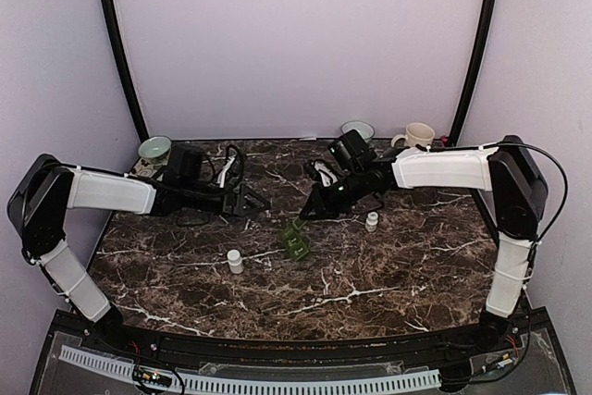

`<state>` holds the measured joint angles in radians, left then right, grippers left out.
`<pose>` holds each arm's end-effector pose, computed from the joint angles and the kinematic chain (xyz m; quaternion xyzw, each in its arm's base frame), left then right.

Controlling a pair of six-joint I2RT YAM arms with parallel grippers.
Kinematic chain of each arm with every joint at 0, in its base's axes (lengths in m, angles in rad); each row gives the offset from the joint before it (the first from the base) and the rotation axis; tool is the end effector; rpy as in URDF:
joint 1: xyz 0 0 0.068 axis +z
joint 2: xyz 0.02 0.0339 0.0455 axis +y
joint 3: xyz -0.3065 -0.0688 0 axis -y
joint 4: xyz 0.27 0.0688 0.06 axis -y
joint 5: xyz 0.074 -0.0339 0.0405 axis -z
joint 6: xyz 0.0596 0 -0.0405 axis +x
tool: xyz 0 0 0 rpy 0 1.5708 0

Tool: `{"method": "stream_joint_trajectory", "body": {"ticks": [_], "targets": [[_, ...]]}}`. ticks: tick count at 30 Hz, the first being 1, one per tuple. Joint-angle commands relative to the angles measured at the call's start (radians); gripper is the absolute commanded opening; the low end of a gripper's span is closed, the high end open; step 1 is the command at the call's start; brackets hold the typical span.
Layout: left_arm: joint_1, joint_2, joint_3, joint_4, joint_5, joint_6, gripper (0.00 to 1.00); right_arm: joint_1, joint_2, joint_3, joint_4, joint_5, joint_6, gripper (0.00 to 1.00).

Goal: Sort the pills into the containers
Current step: Place the pill container at the center of the board.

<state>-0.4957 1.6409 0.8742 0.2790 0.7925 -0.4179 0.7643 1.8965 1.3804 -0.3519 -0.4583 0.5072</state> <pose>0.3140 -0.2180 0.2209 0.2295 0.7822 -0.5066 0.2809 0.3173 0.3408 0.2256 -0.1948 0.8968 0.3706 0.1431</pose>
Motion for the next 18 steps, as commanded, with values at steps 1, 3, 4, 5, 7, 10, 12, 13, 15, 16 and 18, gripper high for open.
{"method": "stream_joint_trajectory", "body": {"ticks": [1, 3, 4, 5, 7, 10, 12, 13, 15, 16, 18], "targets": [[0.006, -0.110, -0.064, -0.033, -0.161, 0.015, 0.99, -0.010, 0.029, -0.034, 0.121, -0.063, 0.045, 0.02], [0.005, -0.151, -0.093, -0.038, -0.207, 0.006, 0.99, -0.011, 0.037, -0.046, 0.141, -0.069, 0.052, 0.03], [0.005, -0.173, -0.108, -0.037, -0.233, 0.002, 0.99, -0.012, 0.039, -0.054, 0.154, -0.073, 0.055, 0.03], [0.006, -0.198, -0.124, -0.038, -0.259, -0.004, 0.99, -0.014, 0.044, -0.062, 0.168, -0.078, 0.062, 0.04], [0.005, -0.253, -0.169, -0.030, -0.313, -0.022, 0.99, -0.018, 0.053, -0.075, 0.196, -0.088, 0.073, 0.05], [0.006, -0.343, -0.231, -0.021, -0.397, -0.060, 0.99, -0.022, 0.062, -0.096, 0.237, -0.103, 0.091, 0.07], [0.005, -0.406, -0.278, -0.008, -0.452, -0.083, 0.99, -0.025, 0.071, -0.106, 0.266, -0.111, 0.102, 0.09], [0.005, -0.433, -0.299, 0.000, -0.471, -0.096, 0.99, -0.027, 0.077, -0.107, 0.274, -0.115, 0.104, 0.09], [0.006, -0.481, -0.331, -0.001, -0.492, -0.113, 0.99, -0.028, 0.091, -0.109, 0.287, -0.118, 0.106, 0.10], [0.005, -0.500, -0.343, -0.005, -0.498, -0.122, 0.99, -0.029, 0.097, -0.109, 0.292, -0.118, 0.106, 0.10], [0.004, -0.540, -0.369, -0.008, -0.510, -0.142, 0.99, -0.031, 0.104, -0.112, 0.304, -0.117, 0.106, 0.11]]}}
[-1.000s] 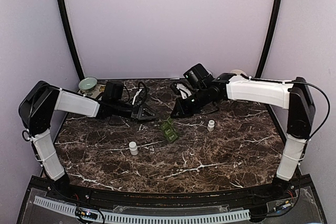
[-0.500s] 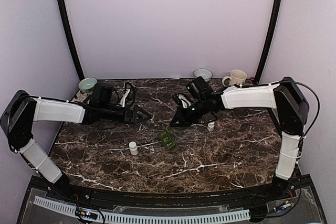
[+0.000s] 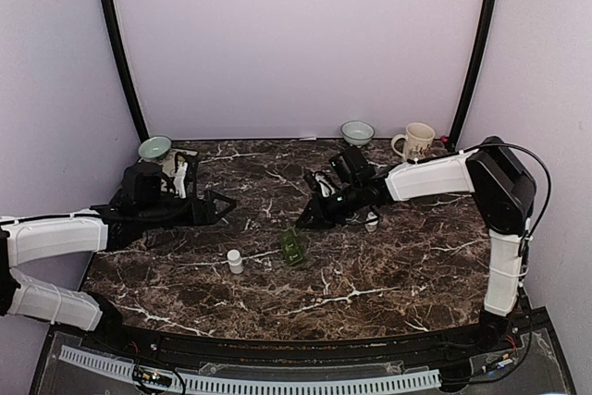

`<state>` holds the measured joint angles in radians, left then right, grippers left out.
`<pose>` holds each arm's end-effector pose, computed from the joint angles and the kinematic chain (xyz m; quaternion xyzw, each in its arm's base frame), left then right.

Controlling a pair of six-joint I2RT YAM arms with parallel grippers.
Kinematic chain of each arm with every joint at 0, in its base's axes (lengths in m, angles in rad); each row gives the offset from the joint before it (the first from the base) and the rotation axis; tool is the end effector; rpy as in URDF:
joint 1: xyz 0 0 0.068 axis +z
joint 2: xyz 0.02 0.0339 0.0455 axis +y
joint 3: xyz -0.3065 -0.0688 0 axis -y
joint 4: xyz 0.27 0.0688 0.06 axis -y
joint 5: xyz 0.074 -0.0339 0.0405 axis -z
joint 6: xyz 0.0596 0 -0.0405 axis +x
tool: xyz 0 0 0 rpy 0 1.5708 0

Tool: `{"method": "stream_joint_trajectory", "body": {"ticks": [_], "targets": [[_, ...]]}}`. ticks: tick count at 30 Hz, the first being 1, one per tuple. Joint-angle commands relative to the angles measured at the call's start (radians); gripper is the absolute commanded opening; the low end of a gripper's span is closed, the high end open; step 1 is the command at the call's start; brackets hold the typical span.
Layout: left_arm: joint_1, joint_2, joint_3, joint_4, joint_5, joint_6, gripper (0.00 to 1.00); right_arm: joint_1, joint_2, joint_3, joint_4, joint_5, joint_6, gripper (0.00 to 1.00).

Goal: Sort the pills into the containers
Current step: Place the pill container at the center of the board.

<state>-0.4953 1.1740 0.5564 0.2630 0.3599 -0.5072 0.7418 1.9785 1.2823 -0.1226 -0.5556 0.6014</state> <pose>0.2347 -0.1507 0.2437 0.0974 0.8081 -0.3989 0.4223 0.3270 0.3423 0.1767 -0.1632 0.8852 0.4194 0.1177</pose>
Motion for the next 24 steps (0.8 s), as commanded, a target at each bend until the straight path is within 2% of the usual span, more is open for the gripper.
{"method": "stream_joint_trajectory", "body": {"ticks": [1, 5, 10, 14, 24], "targets": [[0.003, -0.089, -0.064, 0.005, -0.083, -0.061, 0.99, -0.011, 0.025, -0.015, 0.077, -0.021, 0.010, 0.11], [0.001, -0.156, -0.105, -0.010, -0.117, -0.085, 0.99, -0.015, 0.031, -0.015, 0.070, -0.005, -0.005, 0.14], [-0.004, -0.218, -0.133, -0.041, -0.131, -0.105, 0.99, -0.019, 0.029, -0.009, 0.040, 0.030, -0.037, 0.29], [-0.005, -0.247, -0.141, -0.051, -0.121, -0.115, 0.99, -0.019, 0.024, 0.004, 0.019, 0.054, -0.065, 0.37], [-0.019, -0.302, -0.140, -0.038, -0.116, -0.102, 0.99, -0.019, -0.014, 0.055, -0.077, 0.152, -0.151, 0.43]]}}
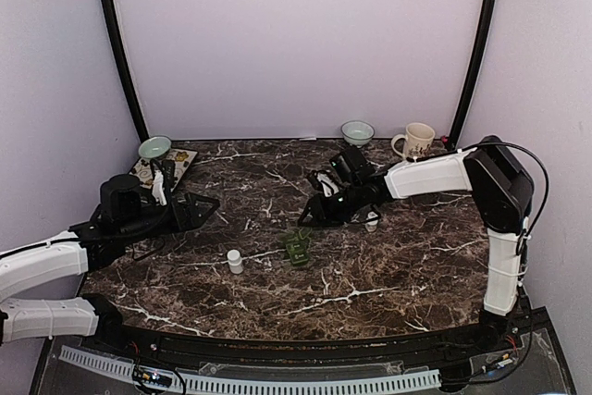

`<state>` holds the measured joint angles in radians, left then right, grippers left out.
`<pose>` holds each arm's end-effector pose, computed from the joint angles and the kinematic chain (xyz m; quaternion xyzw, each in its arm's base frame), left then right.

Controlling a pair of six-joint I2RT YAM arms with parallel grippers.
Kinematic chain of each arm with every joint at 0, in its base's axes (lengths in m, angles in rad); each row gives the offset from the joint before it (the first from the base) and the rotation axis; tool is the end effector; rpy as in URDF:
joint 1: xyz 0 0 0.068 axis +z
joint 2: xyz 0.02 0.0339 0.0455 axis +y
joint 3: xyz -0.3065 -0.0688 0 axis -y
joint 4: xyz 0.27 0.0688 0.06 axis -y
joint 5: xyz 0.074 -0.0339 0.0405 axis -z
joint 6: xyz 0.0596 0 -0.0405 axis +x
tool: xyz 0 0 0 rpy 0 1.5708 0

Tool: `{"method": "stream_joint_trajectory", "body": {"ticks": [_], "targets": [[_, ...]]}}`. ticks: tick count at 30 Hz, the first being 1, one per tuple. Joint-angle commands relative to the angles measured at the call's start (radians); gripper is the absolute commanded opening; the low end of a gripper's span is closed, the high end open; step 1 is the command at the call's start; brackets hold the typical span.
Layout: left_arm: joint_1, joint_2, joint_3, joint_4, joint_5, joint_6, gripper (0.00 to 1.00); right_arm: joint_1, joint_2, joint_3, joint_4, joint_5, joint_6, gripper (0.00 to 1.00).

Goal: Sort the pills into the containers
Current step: Place the pill container at the center of the board, then pick up the pill bottle from the center of the board.

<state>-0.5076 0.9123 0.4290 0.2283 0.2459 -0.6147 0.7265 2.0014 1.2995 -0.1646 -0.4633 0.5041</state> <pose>0.1913 -0.1230 0.2503 0.0328 0.7882 -0.4051 0.4621 0.3376 0.3356 0.1665 -0.1801 0.8991 0.3697 0.1497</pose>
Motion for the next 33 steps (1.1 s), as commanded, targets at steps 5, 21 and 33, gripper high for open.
{"method": "stream_joint_trajectory", "body": {"ticks": [5, 21, 33], "targets": [[-0.017, -0.069, -0.009, 0.005, 0.000, 0.014, 0.99, -0.002, -0.058, 0.058, -0.082, 0.134, -0.094, 0.44], [-0.312, -0.136, -0.002, 0.115, -0.679, 0.442, 0.99, 0.099, -0.306, 0.005, 0.240, 0.930, -0.275, 0.61], [-0.309, -0.080, 0.033, -0.152, -0.738, 0.168, 0.46, 0.192, -0.087, 0.338, 0.055, 0.691, -0.405, 0.83]]}}
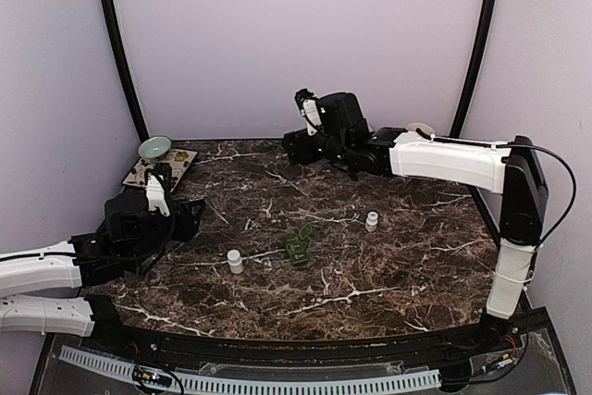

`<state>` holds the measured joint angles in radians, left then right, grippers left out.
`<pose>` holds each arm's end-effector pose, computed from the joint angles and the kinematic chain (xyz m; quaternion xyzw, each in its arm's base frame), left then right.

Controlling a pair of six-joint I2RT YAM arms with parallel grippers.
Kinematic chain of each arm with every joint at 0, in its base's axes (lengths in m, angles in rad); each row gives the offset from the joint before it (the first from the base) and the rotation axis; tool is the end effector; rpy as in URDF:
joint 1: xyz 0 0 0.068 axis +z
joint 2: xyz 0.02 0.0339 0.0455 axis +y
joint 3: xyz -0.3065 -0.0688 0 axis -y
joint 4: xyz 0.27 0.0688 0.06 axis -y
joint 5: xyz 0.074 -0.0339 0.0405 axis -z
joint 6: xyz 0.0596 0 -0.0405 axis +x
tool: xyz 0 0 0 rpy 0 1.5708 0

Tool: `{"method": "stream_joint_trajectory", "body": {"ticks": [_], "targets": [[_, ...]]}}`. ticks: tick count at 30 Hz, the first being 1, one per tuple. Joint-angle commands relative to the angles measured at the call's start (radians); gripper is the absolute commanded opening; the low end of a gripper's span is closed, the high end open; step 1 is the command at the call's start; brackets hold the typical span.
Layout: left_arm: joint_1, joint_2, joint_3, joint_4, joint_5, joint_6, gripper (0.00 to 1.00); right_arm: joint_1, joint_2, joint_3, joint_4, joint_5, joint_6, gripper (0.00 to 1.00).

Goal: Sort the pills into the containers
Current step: Pick up the pill bottle from the center of the board.

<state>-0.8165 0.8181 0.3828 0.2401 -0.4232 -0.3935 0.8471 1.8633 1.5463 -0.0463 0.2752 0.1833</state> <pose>0.1592 -0.1337 0.2529 0.0282 0.7666 -0.2195 0.6028 0.3475 0.3688 0.3331 -0.1921 0.7963 0.1788 0.5450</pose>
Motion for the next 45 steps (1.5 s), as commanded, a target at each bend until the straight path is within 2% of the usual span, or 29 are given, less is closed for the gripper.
{"method": "stream_joint_trajectory", "body": {"ticks": [1, 4, 5, 6, 7, 12, 15, 27, 45], "targets": [[0.000, 0.018, 0.092, -0.201, -0.076, -0.065, 0.47, 0.086, 0.066, 0.108, -0.077, -0.056, -0.087, 0.82], [0.000, 0.009, 0.112, -0.289, -0.102, -0.123, 0.48, 0.119, 0.107, 0.148, -0.116, -0.077, -0.067, 0.80], [0.000, 0.002, 0.115, -0.312, -0.107, -0.145, 0.51, 0.132, 0.125, 0.172, -0.144, -0.097, -0.058, 0.79], [0.000, -0.004, 0.115, -0.328, -0.108, -0.160, 0.60, 0.143, 0.153, 0.215, -0.182, -0.116, -0.050, 0.78], [0.000, -0.008, 0.117, -0.348, -0.107, -0.180, 0.64, 0.156, 0.175, 0.250, -0.221, -0.126, -0.044, 0.77], [0.000, -0.008, 0.133, -0.453, -0.111, -0.263, 0.65, 0.233, 0.303, 0.436, -0.433, -0.138, -0.036, 0.75], [0.000, -0.011, 0.138, -0.499, -0.108, -0.308, 0.70, 0.273, 0.368, 0.519, -0.529, -0.129, -0.019, 0.75], [0.000, -0.056, 0.132, -0.643, -0.072, -0.451, 0.71, 0.342, 0.523, 0.707, -0.770, -0.208, 0.085, 0.74], [0.000, -0.074, 0.132, -0.683, -0.017, -0.479, 0.71, 0.347, 0.612, 0.801, -0.857, -0.240, 0.140, 0.72]]}}
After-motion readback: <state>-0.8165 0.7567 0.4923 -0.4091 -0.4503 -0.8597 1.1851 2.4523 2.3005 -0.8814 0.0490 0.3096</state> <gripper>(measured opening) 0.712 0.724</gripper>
